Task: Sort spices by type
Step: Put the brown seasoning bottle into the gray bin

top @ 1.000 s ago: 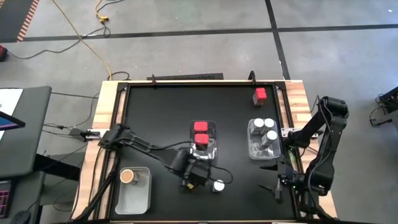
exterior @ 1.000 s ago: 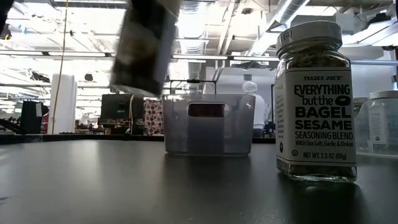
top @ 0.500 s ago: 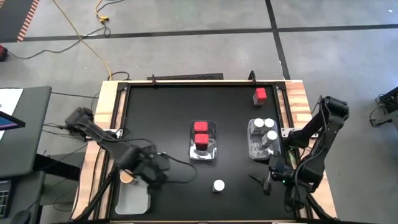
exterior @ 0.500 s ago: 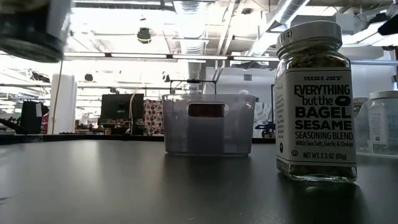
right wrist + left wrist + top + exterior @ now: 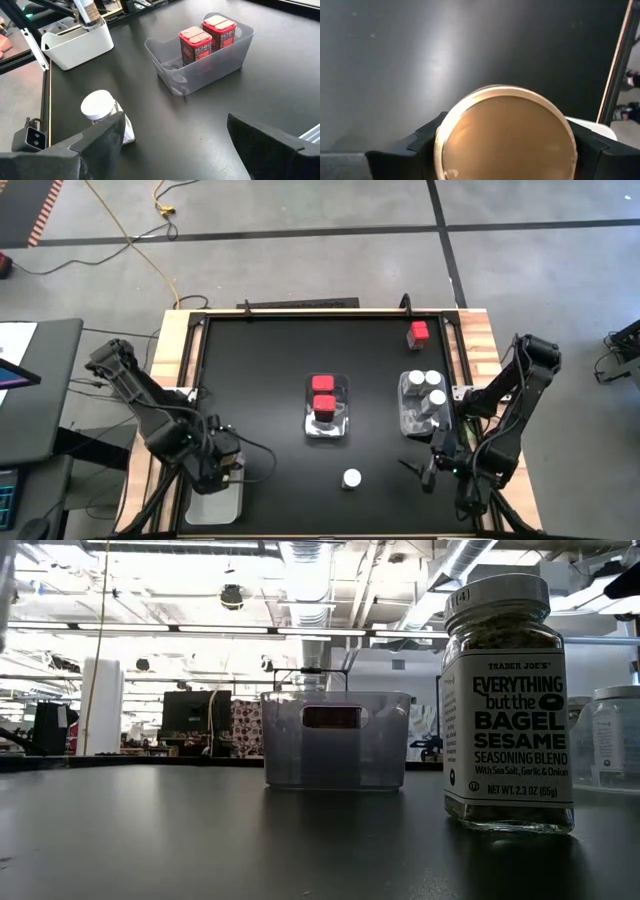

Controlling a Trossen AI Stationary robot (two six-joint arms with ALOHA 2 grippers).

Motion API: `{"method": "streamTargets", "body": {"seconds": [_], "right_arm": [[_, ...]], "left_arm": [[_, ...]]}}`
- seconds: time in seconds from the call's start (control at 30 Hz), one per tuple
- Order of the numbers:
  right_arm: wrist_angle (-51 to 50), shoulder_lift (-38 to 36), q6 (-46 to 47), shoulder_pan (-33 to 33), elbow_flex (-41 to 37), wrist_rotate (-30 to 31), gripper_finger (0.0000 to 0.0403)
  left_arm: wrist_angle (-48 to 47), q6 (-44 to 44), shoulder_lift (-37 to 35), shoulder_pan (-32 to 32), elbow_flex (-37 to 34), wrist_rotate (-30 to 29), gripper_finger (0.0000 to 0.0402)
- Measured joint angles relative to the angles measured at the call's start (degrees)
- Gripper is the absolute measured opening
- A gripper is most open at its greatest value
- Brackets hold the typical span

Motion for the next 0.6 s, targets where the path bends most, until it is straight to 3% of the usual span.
{"method": "streamTargets", "body": {"seconds": [0.6], "right_arm": [[1.7, 0.0, 0.1, -1.7, 0.0, 0.0, 0.0377]], "left_arm": [[-1.7, -2.1, -0.5, -4.4, -1.1, 0.3, 0.0275]]}}
